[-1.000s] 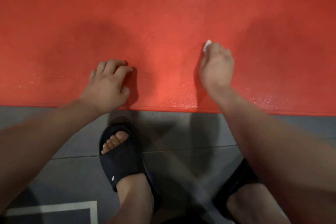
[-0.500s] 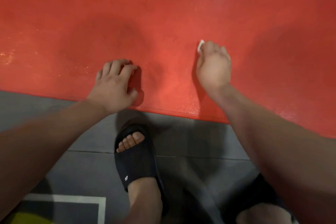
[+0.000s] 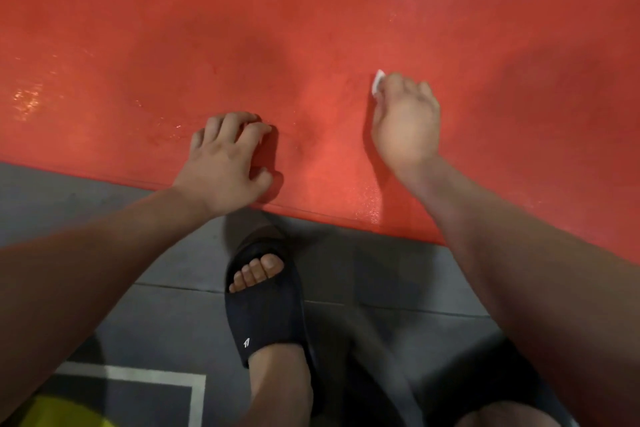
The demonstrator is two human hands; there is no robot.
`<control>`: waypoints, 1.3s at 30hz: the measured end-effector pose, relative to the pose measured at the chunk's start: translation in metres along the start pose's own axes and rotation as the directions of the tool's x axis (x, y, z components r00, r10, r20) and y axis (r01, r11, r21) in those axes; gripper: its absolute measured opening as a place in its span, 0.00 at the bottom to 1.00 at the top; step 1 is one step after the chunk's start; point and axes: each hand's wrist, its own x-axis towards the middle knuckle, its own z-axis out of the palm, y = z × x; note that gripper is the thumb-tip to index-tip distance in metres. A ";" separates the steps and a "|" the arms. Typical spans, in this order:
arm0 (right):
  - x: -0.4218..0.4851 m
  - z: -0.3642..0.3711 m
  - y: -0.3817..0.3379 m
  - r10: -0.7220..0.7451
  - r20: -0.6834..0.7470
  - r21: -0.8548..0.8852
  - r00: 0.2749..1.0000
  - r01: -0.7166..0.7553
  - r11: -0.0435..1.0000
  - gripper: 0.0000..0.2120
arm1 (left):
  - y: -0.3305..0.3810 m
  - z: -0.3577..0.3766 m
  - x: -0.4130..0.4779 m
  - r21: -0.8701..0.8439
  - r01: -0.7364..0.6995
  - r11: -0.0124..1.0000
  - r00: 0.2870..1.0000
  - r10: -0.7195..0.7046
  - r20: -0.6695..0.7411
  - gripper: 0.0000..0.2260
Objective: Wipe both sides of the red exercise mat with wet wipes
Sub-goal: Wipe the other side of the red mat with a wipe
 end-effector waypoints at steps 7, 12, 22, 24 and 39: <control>-0.080 -0.006 -0.052 -0.720 0.226 0.344 0.656 0.638 0.689 0.14 | -0.001 0.001 0.003 0.015 -0.005 1.000 1.000 0.005 0.005 0.32; -0.011 0.002 -0.018 -0.401 0.080 0.058 0.913 0.397 0.916 0.07 | -0.005 0.000 0.006 0.014 -0.021 1.000 1.000 0.021 0.019 0.31; -0.062 -0.008 -0.055 -0.772 0.225 0.382 0.594 0.675 0.631 0.17 | -0.011 0.001 0.009 0.001 -0.023 1.000 0.999 0.023 -0.041 0.31; -0.036 -0.001 -0.046 -0.757 0.213 0.295 0.617 0.698 0.652 0.13 | -0.015 0.001 0.008 -0.004 -0.017 1.000 0.999 0.017 -0.043 0.31; -0.019 0.011 -0.055 -0.780 0.241 0.255 0.578 0.737 0.625 0.15 | -0.041 -0.004 0.002 -0.001 0.129 0.992 0.990 -0.129 -0.062 0.31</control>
